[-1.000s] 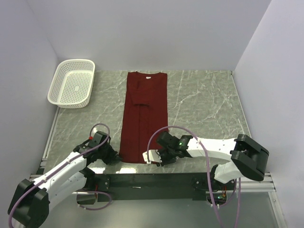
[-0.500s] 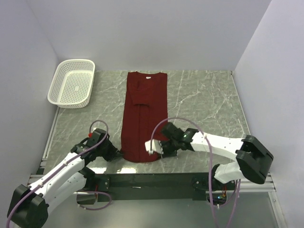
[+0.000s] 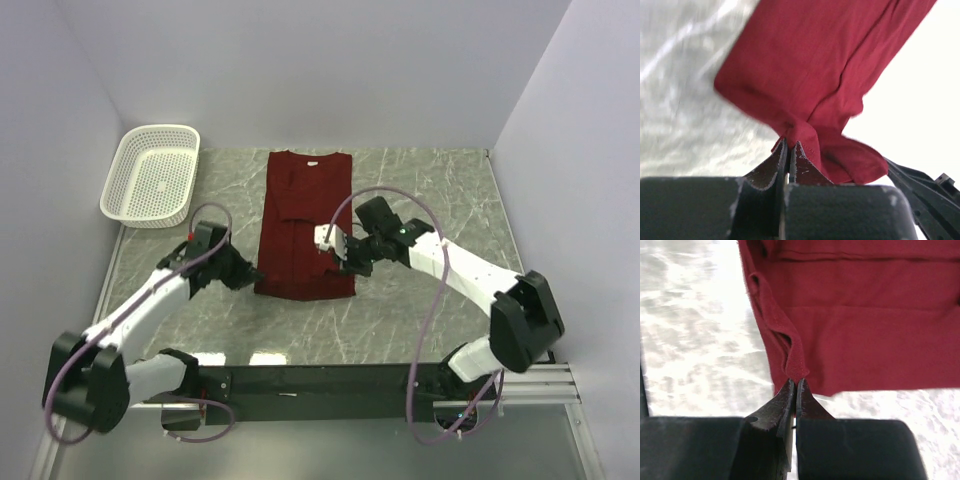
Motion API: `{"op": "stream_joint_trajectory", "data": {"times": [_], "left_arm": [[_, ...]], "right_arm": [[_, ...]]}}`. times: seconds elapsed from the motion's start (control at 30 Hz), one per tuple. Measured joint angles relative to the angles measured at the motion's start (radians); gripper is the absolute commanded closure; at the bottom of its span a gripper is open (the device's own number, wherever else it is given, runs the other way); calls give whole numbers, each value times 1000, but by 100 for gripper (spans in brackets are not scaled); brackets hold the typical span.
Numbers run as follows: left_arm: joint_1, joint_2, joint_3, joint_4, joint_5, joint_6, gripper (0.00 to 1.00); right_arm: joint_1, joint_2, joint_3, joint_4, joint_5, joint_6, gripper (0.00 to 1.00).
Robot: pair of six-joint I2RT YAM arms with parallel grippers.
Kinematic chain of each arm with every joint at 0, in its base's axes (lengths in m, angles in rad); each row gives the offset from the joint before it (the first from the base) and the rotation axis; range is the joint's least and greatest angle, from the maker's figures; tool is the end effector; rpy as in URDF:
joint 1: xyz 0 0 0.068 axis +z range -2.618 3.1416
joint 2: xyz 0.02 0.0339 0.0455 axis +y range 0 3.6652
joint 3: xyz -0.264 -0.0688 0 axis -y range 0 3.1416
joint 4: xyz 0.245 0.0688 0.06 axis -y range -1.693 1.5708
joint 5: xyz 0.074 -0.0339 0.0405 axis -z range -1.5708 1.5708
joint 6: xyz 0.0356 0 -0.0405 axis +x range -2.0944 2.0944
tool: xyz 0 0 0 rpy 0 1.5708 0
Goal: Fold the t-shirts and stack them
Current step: Fold the tshirt
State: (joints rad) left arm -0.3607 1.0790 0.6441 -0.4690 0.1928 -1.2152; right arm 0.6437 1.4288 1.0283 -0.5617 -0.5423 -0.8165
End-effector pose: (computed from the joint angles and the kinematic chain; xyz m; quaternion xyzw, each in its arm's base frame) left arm 0.1943 -0.0806 0.2118 -0.3611 0.8690 -0.2951 0.1653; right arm 0.2220 0.1896 0.2488 -0.6729 0.6314 0.2297 0.3096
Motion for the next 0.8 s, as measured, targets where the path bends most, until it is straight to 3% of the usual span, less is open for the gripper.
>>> {"op": "stream_joint_trajectory", "data": {"times": [0.43,0.8], "left_arm": [[159,564,485,37,56,162,100],[166,847,815,-11,77,224,100]], "right_arm": [[-160,291,314,-1,36,61,100],[-194,457,480,13,118,159,100]]}}
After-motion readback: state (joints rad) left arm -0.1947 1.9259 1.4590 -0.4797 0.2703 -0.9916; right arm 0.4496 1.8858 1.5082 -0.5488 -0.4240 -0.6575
